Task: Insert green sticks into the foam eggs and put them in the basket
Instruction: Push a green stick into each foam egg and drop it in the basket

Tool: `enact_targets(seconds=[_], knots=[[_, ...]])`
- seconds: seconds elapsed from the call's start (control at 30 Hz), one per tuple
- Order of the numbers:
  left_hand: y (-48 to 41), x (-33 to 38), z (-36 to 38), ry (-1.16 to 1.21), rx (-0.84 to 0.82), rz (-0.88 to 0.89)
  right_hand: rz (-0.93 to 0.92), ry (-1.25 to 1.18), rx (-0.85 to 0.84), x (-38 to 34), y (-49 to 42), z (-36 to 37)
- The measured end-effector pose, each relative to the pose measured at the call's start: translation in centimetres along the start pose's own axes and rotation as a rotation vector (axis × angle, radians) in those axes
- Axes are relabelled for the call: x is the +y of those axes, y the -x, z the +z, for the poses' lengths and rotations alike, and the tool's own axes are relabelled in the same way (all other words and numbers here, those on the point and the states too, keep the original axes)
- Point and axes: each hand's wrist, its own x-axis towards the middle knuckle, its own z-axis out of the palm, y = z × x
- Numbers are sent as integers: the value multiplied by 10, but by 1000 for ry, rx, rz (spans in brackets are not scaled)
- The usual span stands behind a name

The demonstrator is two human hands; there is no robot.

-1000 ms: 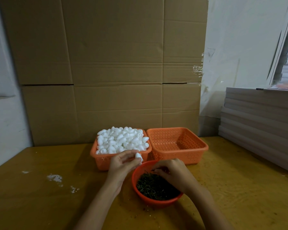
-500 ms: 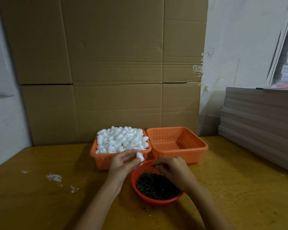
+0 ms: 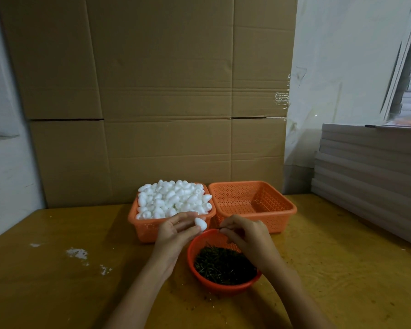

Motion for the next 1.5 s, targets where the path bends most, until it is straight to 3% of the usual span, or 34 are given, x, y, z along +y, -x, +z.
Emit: enact_targets(seconds=[0.33, 1.5], knots=[[1, 1, 3, 54, -30, 16, -24, 12, 102, -6, -1, -2], [4, 5, 8, 10, -116, 55, -36, -6, 119, -10, -1, -1]])
